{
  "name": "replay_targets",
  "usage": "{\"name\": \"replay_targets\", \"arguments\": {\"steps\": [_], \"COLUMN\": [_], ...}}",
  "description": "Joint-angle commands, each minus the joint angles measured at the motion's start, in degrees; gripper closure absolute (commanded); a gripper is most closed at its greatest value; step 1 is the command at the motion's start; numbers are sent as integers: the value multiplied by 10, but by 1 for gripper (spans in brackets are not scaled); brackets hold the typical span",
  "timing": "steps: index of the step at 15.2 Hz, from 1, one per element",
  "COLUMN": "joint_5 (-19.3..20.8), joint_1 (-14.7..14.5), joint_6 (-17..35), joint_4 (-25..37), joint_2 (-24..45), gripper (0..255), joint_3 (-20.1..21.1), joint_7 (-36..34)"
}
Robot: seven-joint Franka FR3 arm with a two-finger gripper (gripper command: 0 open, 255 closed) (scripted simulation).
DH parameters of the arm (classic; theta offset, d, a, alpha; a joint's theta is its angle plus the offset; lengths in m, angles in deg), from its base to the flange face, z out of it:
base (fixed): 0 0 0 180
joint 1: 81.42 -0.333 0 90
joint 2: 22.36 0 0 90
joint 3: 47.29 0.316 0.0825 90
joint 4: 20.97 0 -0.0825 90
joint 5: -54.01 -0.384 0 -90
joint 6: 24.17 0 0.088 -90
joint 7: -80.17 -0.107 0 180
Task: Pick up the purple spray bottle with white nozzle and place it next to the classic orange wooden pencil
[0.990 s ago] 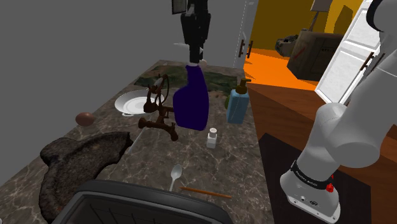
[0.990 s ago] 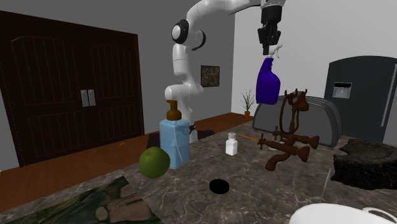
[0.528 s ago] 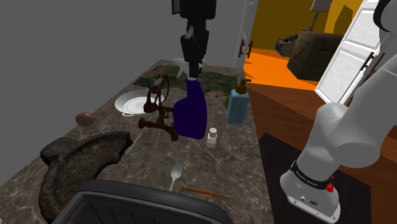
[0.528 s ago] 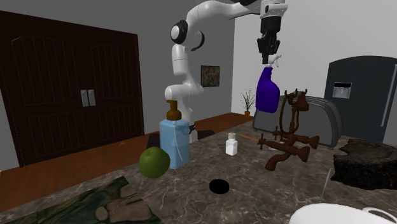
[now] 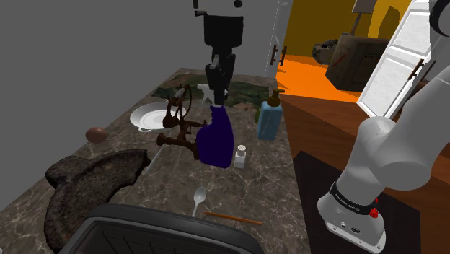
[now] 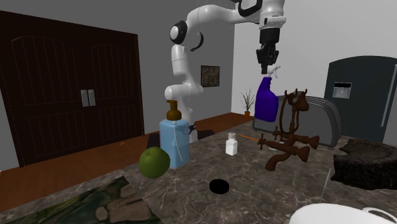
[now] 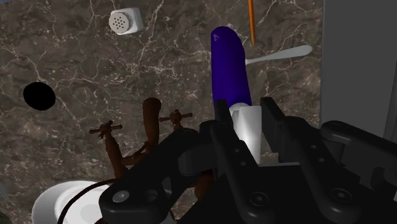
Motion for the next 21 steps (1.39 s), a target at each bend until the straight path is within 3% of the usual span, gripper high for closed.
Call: {"name": "replay_targets", "arguments": {"steps": [1,21], "joint_5": [-1,-7], "joint_1": [-1,-5], "joint_6": [17,171], "joint_4": [-21,-177], "joint_2": [-5,-7], "gripper": [255,255], "joint_3": [0,8], "joint_7": [1,7]}}
